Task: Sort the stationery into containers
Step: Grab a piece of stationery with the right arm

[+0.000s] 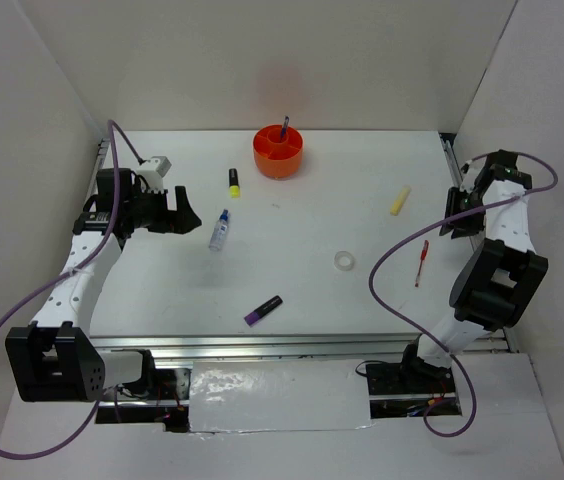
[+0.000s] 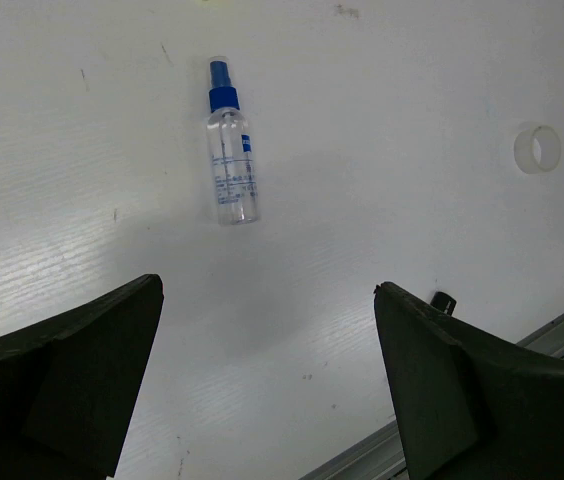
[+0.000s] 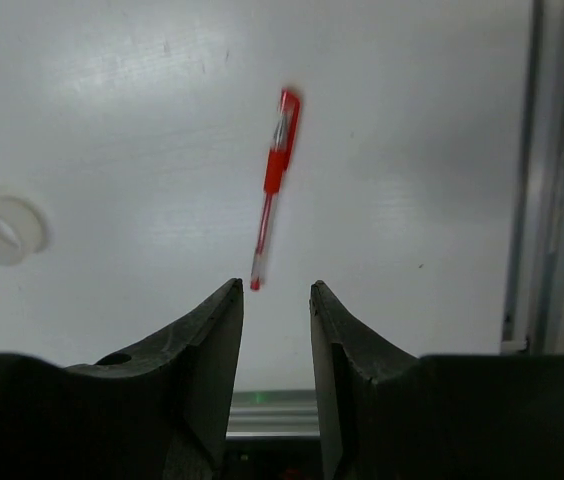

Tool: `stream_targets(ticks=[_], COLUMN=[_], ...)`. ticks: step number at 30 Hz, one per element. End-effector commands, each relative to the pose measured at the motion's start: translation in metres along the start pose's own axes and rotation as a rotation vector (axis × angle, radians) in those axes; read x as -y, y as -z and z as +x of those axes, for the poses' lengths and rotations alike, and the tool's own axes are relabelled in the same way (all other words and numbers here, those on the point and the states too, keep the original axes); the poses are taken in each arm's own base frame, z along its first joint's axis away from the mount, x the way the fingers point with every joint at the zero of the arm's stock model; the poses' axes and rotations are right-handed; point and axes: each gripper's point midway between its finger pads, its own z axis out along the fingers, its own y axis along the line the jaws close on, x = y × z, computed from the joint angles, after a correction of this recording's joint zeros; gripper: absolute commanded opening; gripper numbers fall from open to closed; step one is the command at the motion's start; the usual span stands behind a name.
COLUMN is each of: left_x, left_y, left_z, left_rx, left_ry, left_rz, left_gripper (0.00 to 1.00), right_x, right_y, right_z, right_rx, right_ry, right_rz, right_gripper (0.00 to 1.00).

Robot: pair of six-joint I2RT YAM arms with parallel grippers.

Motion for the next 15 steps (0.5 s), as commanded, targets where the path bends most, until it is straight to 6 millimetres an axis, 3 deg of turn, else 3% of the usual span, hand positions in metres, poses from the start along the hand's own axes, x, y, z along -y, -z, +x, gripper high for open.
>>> stream_targets(ticks=[1,4,8,11,15], left_x=[0.005,0.005,0.002,0.0,-0.003], left_y=[0.002,0.0,0.0,-0.001,-0.003], left_z=[-0.01,-0.007,-0.004,-0.001,0.004], left_rx=[0.054,0.047,0.048,0.038,0.022], left_ry=[-0.012,-0.012,-0.014,-0.003,0.004], left_rz=[-0.003,-0.01,-0.025,-0.03,-0.042], left_gripper=[0.99,0.99,0.99,0.99,0.99], right_x=[-0.011,-0.013,-0.012,-0.01,-0.011], right_y=[-0.01,-0.029,-0.049,-0.063,-0.085], right_z=[0.04,0.052,0.049,0.037,0.04], right_rx=[-0.144,-0.202,-0.231,-0.246,-0.334], right_ry=[-0.032,-0.051,-0.079,-0.072,-0.037], right_rz=[-0.022,-0.019,-0.004,0.01,0.008], right_gripper=[0.41,0.41,0.42,0.42,0.43])
